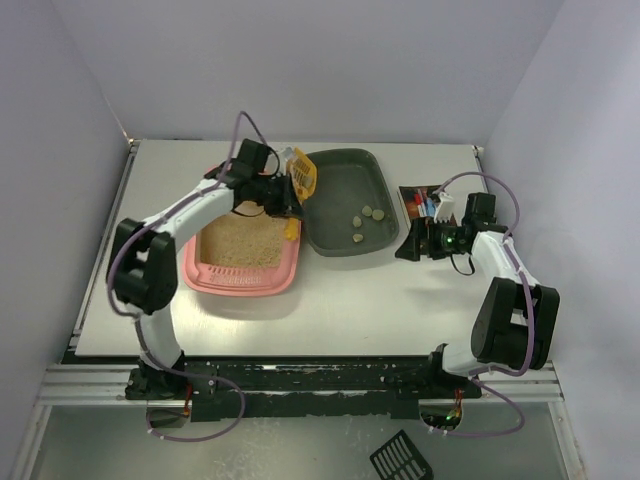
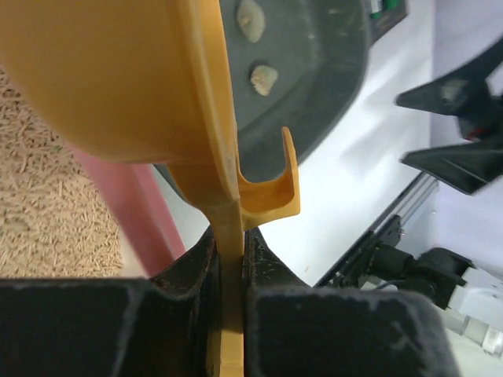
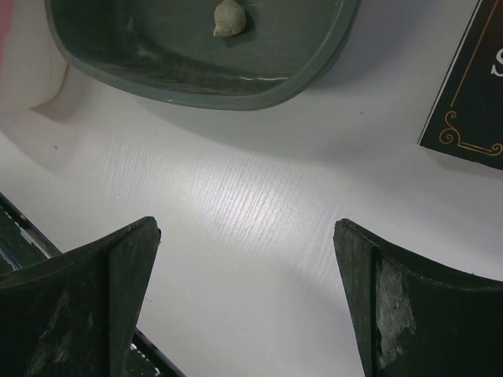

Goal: Clean the litter box

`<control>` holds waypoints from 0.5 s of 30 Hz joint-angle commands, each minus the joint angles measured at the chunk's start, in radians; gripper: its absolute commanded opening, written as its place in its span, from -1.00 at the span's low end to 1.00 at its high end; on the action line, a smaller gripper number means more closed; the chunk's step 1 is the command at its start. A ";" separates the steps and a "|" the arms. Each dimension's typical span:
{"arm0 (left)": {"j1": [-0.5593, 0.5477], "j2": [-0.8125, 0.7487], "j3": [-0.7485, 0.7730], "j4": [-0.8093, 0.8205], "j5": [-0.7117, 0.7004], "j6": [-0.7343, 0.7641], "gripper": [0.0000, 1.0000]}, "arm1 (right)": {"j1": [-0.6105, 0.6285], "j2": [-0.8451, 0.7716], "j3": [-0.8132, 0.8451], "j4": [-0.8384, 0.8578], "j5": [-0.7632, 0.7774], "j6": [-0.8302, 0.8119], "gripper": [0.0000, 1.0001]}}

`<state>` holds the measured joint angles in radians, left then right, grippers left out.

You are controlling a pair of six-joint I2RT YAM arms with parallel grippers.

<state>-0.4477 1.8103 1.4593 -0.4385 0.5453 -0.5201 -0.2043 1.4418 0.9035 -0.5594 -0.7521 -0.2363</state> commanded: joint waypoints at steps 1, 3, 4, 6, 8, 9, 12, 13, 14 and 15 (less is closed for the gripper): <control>-0.063 0.134 0.161 -0.140 -0.144 0.034 -0.85 | -0.033 -0.042 0.030 -0.021 -0.042 -0.011 0.88; -0.101 0.229 0.282 -0.263 -0.273 0.054 -0.86 | -0.050 -0.047 0.036 -0.028 -0.060 -0.013 0.88; -0.125 0.271 0.346 -0.322 -0.350 0.075 -0.85 | -0.058 -0.050 0.037 -0.032 -0.072 -0.015 0.88; -0.186 0.346 0.480 -0.407 -0.515 0.102 -0.85 | -0.070 -0.051 0.037 -0.038 -0.090 -0.020 0.88; -0.242 0.407 0.584 -0.470 -0.632 0.124 -0.86 | -0.074 -0.045 0.039 -0.041 -0.095 -0.020 0.88; -0.266 0.442 0.625 -0.495 -0.685 0.133 -0.85 | -0.074 -0.042 0.041 -0.042 -0.097 -0.019 0.88; -0.316 0.513 0.733 -0.583 -0.819 0.161 -0.86 | -0.075 -0.039 0.043 -0.043 -0.096 -0.020 0.88; -0.331 0.531 0.758 -0.604 -0.851 0.169 -0.85 | -0.075 -0.041 0.042 -0.043 -0.096 -0.020 0.88; -0.344 0.544 0.772 -0.621 -0.881 0.177 -0.86 | -0.075 -0.041 0.041 -0.043 -0.095 -0.021 0.88; -0.356 0.553 0.782 -0.633 -0.909 0.184 -0.85 | -0.075 -0.043 0.041 -0.042 -0.094 -0.021 0.88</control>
<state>-0.7620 2.3302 2.1643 -0.9188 -0.1326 -0.3958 -0.2718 1.4124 0.9203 -0.5957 -0.8249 -0.2443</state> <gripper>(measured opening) 0.167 0.941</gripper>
